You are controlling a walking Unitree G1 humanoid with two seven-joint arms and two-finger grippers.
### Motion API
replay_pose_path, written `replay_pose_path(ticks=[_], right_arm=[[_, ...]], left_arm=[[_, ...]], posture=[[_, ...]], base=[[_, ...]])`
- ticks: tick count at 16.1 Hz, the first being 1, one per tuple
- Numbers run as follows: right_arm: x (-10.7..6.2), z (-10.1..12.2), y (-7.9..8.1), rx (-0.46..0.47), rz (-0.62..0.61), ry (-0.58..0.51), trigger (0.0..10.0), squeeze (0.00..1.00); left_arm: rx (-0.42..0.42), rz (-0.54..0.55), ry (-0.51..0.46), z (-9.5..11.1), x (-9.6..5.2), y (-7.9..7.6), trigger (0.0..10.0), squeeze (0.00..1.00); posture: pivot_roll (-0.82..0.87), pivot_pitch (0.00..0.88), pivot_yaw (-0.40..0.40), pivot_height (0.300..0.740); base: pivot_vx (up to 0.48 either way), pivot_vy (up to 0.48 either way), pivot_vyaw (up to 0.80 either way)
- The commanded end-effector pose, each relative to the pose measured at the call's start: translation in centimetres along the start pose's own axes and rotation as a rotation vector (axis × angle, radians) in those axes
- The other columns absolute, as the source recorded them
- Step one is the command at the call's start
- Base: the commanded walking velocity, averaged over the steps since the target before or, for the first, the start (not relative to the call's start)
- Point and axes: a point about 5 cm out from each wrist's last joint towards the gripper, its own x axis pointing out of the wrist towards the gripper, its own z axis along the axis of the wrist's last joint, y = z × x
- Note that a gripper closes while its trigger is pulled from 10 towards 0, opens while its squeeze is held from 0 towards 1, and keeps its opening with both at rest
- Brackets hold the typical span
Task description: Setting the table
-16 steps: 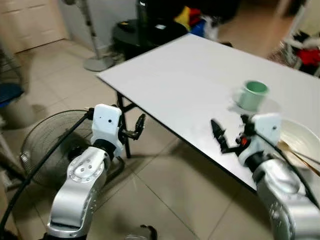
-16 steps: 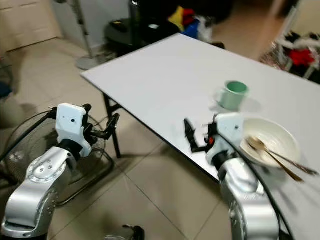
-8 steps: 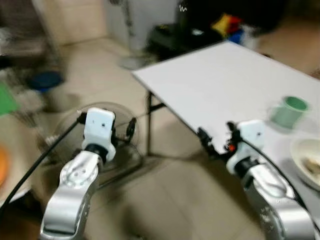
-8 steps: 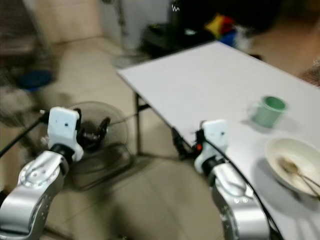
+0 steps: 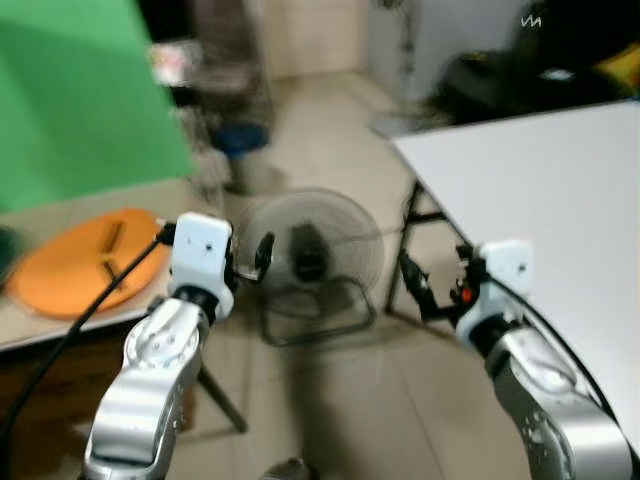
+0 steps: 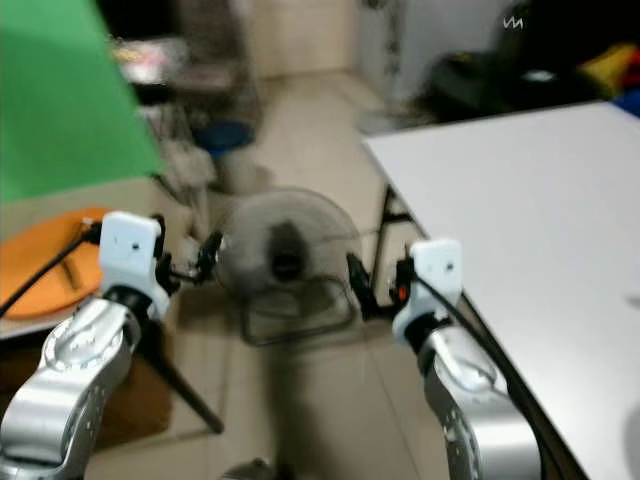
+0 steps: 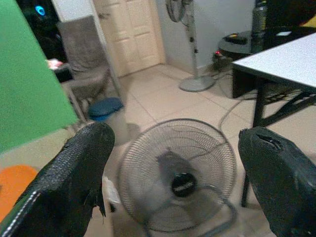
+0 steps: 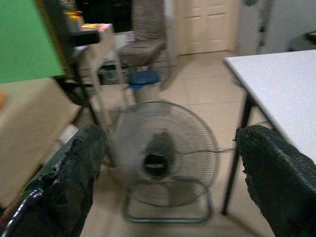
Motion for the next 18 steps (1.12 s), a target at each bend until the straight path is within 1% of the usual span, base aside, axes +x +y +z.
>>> replay_pose_path(ticks=[1,4,6,7,10,13,14,15,16,18], right_arm=[[0.0,0.0,0.5,0.014,0.029,0.004,10.0,1.00],[-0.1,-0.1,0.6,0.021,0.043,0.015,10.0,1.00],[0.0,-0.2,0.5,0.022,0.060,0.026,10.0,1.00],[0.1,-0.2,0.7,0.023,0.072,0.029,10.0,1.00],[0.4,-0.4,1.0,0.027,0.093,0.037,10.0,1.00],[0.6,-0.3,1.2,0.021,0.099,0.037,10.0,1.00],[0.7,-0.4,1.2,-0.002,0.081,0.048,10.0,0.80],[0.8,-0.4,1.1,0.013,0.077,0.047,10.0,0.41],[0.8,-0.4,1.2,0.017,0.074,0.048,10.0,0.00],[0.8,-0.5,1.2,0.018,0.075,0.050,10.0,0.00]], left_arm=[[0.015,0.002,-0.002,0.2,0.1,0.3,10.0,0.00],[0.015,0.001,-0.002,0.0,-0.1,0.4,10.0,0.00],[0.004,-0.007,-0.007,0.0,-0.2,0.1,10.0,0.00],[0.001,-0.006,-0.008,0.0,-0.4,0.0,10.0,0.00],[-0.004,-0.001,-0.012,0.2,-0.9,0.2,10.0,0.00],[-0.005,0.002,-0.012,0.2,-1.1,0.3,10.0,0.00],[-0.003,0.007,-0.008,0.2,-1.3,0.5,10.0,0.00],[-0.001,0.007,-0.007,0.2,-1.3,0.5,10.0,0.00],[-0.001,0.007,-0.005,0.2,-1.4,0.5,10.0,0.00],[0.000,0.004,-0.003,0.2,-1.4,0.6,10.0,0.00]], posture=[[0.11,0.000,0.053,0.740],[0.11,0.000,0.053,0.740],[0.11,0.000,0.053,0.740],[0.13,0.000,0.030,0.740],[0.15,0.000,0.017,0.740],[0.15,0.000,0.015,0.740],[0.16,0.000,0.014,0.740],[0.16,0.000,0.014,0.740],[0.16,0.000,0.015,0.740],[0.16,0.000,0.015,0.740]], base=[[0.000,0.000,0.80],[0.000,0.000,0.80],[0.000,0.000,0.80],[0.000,0.000,0.80],[0.000,0.000,0.80],[0.274,0.000,0.80],[0.292,0.000,0.00],[0.292,0.000,0.00],[0.292,0.000,0.00],[0.294,0.000,0.00]])
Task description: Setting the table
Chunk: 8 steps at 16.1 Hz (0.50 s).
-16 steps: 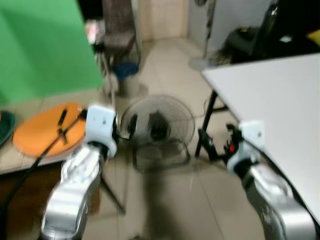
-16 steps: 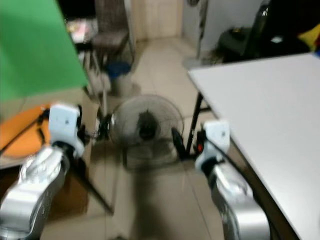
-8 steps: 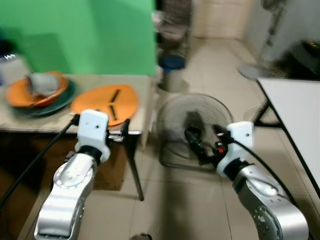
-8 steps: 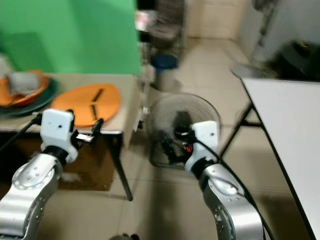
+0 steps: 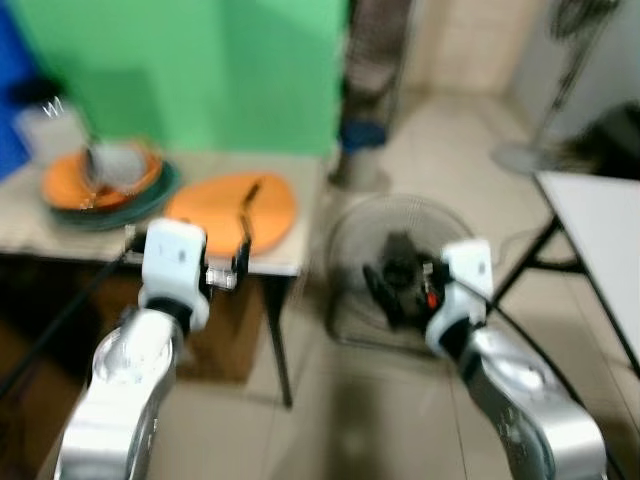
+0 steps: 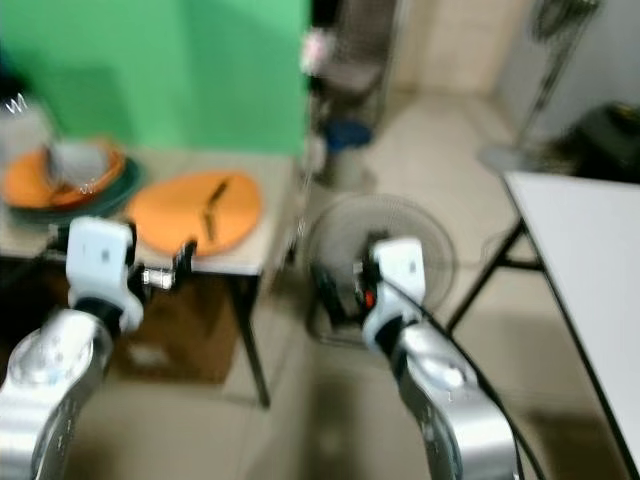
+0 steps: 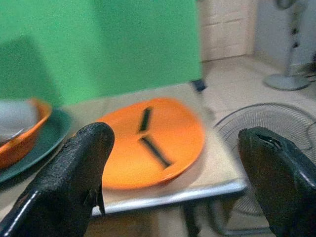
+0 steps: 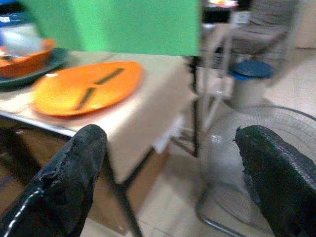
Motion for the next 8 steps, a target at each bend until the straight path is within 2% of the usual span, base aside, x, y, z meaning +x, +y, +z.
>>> replay_pose_path(ticks=[1,5,8], right_arm=[[0.03,0.27,-0.33,0.004,-0.019,-0.004,10.0,0.00],[0.17,0.27,0.09,-0.027,0.007,-0.004,10.0,0.00],[0.34,0.36,0.02,-0.045,-0.001,-0.005,10.0,0.00]], left_arm=[[0.007,-0.017,-0.013,0.38,-0.15,-0.17,10.0,0.00],[0.010,-0.022,-0.010,0.45,-0.20,-0.06,10.0,0.00],[0.013,-0.025,-0.007,0.49,-0.17,-0.02,10.0,0.00]], posture=[[0.16,0.000,0.016,0.740],[0.17,0.000,0.017,0.740],[0.18,0.000,0.015,0.740]], base=[[0.292,0.000,0.00],[0.292,0.000,0.00],[0.294,0.000,0.70]])
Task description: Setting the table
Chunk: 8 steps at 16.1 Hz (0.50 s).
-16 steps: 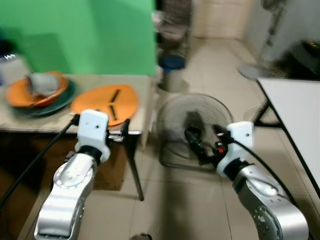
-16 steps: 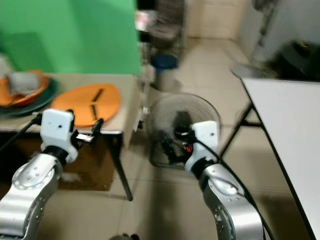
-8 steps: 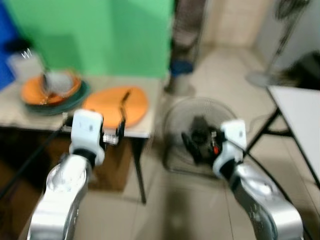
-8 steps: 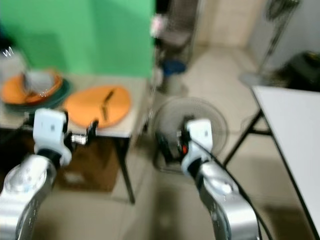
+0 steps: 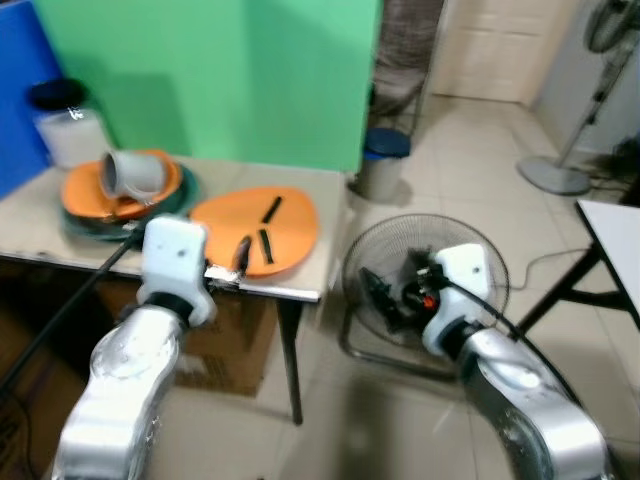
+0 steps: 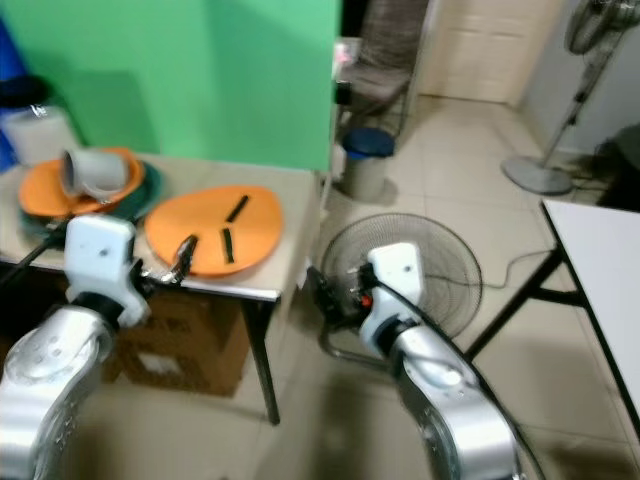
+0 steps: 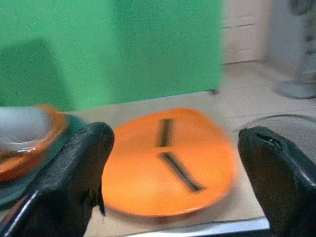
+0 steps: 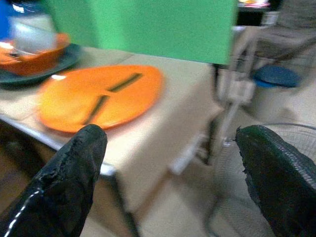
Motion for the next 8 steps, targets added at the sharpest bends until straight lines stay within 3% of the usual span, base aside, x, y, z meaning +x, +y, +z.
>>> replay_pose_path(ticks=[1,8], right_arm=[[0.40,0.60,0.43,-0.001,0.012,-0.026,10.0,0.00],[0.74,0.70,-0.06,0.034,-0.019,-0.032,10.0,0.00]], left_arm=[[0.021,0.026,0.010,-0.01,-0.35,0.88,10.0,0.00],[0.033,-0.024,0.032,-0.26,-0.34,0.62,10.0,0.00]], posture=[[0.18,0.000,0.015,0.740],[0.18,0.000,0.014,0.740]], base=[[0.296,0.000,0.58],[0.294,0.000,0.00]])
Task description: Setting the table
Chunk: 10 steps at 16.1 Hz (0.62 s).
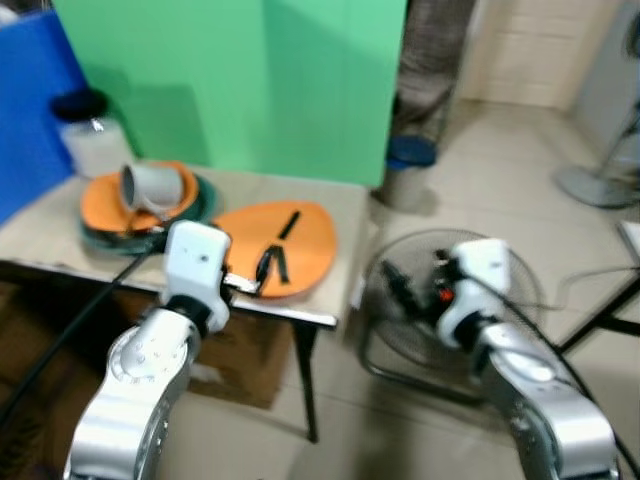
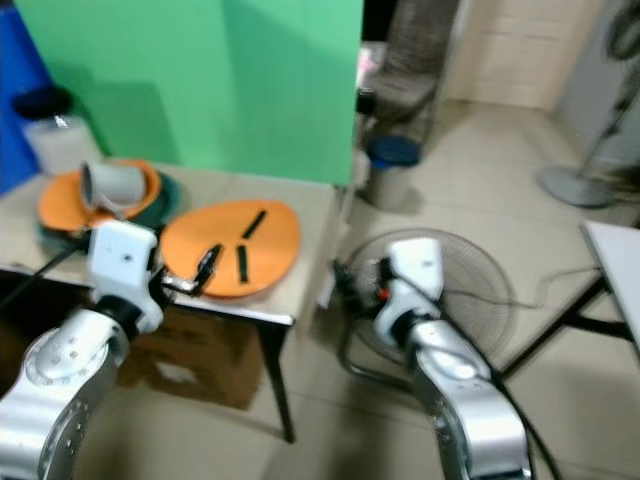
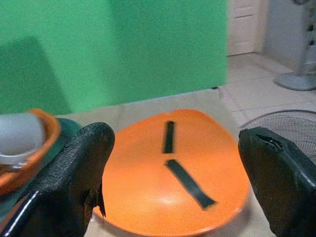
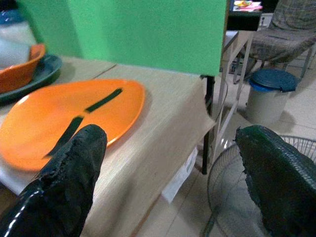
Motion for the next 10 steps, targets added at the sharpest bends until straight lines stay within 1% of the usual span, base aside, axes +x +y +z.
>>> replay_pose_path(ticks=[1,2,4,5,8,10], right_arm=[[0.31,0.23,0.87,-0.017,0.041,-0.007,10.0,0.00],[0.32,0.22,1.02,-0.051,0.051,-0.003,10.0,0.00],[0.52,-0.02,0.85,-0.093,0.026,0.012,10.0,0.00],[0.52,0.00,0.85,-0.087,0.026,0.008,10.0,0.00],[0.44,0.20,0.74,-0.002,0.021,-0.009,10.0,0.00],[0.52,0.11,0.70,0.005,0.022,-0.005,10.0,0.00]], left_arm=[[0.012,0.026,0.010,-0.01,-0.21,0.79,10.0,0.00],[0.013,0.026,0.010,-0.01,-0.23,0.82,10.0,0.00],[0.013,0.025,0.009,0.02,-0.21,0.83,10.0,0.00],[0.013,0.025,0.008,0.03,-0.20,0.83,10.0,0.00],[0.012,0.022,0.007,0.05,-0.25,0.80,10.0,0.00],[0.014,0.018,0.007,0.06,-0.24,0.78,10.0,0.00]], posture=[[0.18,0.000,0.014,0.740],[0.18,0.000,0.014,0.740],[0.19,0.000,0.014,0.740],[0.19,0.000,0.014,0.740],[0.19,0.000,0.015,0.740],[0.19,0.000,0.013,0.740]], base=[[0.292,0.000,0.00],[0.292,0.000,0.00],[0.292,0.000,0.75],[0.292,0.000,0.80],[0.292,0.000,0.00],[0.292,0.000,0.00]])
